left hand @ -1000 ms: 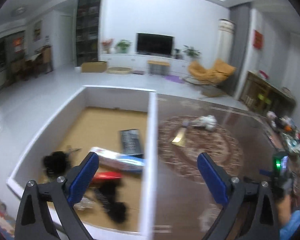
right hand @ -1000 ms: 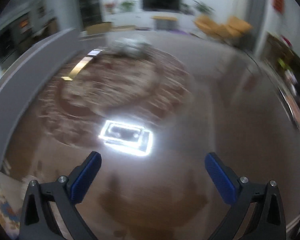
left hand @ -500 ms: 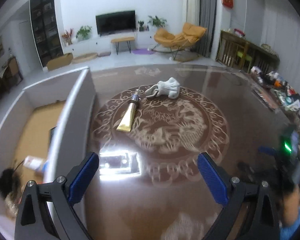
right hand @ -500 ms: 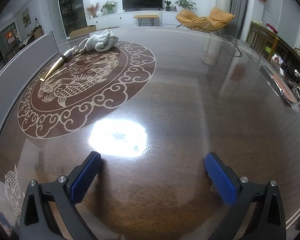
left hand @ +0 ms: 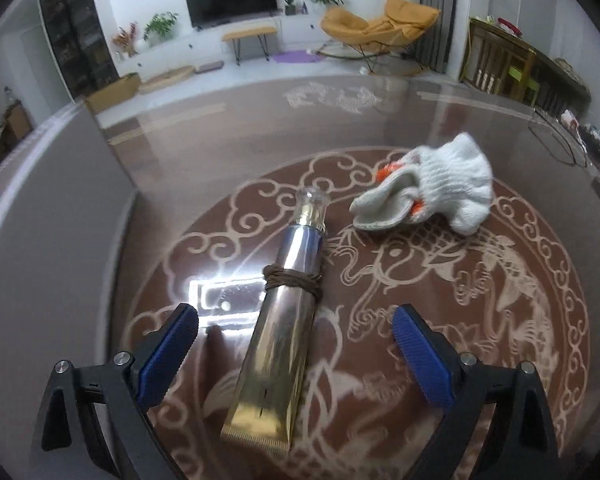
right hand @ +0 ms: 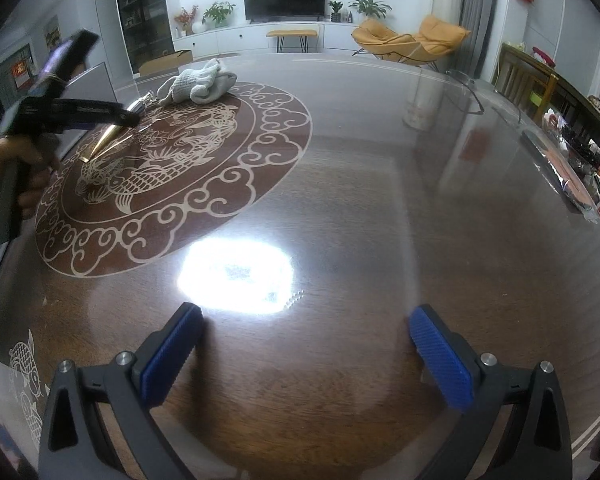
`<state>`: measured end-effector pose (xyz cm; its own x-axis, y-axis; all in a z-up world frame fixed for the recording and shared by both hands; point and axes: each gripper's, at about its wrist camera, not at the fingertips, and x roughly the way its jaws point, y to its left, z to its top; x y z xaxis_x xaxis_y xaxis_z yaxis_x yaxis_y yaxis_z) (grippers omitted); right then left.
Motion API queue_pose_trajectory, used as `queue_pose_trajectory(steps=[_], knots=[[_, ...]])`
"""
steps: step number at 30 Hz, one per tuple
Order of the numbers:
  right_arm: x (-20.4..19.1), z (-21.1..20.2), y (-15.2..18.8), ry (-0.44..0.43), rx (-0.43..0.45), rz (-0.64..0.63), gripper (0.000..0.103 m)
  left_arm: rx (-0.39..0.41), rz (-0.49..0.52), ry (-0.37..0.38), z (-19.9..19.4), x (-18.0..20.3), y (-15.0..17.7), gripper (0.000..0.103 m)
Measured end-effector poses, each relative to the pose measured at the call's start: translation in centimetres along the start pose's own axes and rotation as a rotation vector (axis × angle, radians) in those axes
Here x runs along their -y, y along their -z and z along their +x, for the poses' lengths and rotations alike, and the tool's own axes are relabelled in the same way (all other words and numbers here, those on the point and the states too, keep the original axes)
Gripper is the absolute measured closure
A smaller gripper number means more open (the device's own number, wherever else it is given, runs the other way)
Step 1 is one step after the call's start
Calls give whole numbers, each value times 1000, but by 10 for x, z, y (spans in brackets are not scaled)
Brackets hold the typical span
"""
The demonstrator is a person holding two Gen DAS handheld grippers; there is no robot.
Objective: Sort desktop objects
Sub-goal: 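Reach the left tool to the gold tube and close on its middle, then reach the right tool to the white knit glove and close on it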
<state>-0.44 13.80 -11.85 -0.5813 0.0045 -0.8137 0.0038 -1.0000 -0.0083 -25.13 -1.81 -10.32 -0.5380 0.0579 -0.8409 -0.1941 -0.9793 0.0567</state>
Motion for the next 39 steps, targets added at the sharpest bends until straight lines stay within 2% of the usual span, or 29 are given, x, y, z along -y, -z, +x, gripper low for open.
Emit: queue_pose_trajectory(steps=[2, 6, 7, 8, 9, 10, 11, 17, 26, 29, 36, 39], knots=[[1, 0, 0, 0, 0, 0, 0, 17, -20, 44, 3, -7, -2, 0], [-2, 2, 0, 0, -1, 0, 0, 37, -17, 48, 8, -13, -7, 0], [-2, 1, 0, 0, -1, 0, 0, 38, -17, 44, 9, -13, -8, 3], [-1, 1, 0, 0, -1, 0, 0, 64, -21, 41, 5, -14, -9, 28], [-2, 1, 0, 0, -1, 0, 0, 84, -26, 39, 3, -15, -10, 46], [-2, 1, 0, 0, -1, 0, 0, 89, -45, 36, 0, -17, -10, 72], [-1, 1, 0, 0, -1, 0, 0, 85, -60, 30, 0, -20, -10, 74], [-1, 1, 0, 0, -1, 0, 0, 87, -82, -20, -18, -14, 21, 74], [-1, 1, 0, 0, -1, -1, 0, 88, -91, -42, -79, -5, 117, 74], [-1, 1, 0, 0, -1, 0, 0, 99, -105, -40, -91, -6, 139, 74], [-2, 2, -1, -5, -4, -6, 0, 109, -118, -31, -99, -7, 154, 74], [-8, 13, -13, -48, -37, -70, 0, 108, -115, -35, -96, -6, 149, 74]])
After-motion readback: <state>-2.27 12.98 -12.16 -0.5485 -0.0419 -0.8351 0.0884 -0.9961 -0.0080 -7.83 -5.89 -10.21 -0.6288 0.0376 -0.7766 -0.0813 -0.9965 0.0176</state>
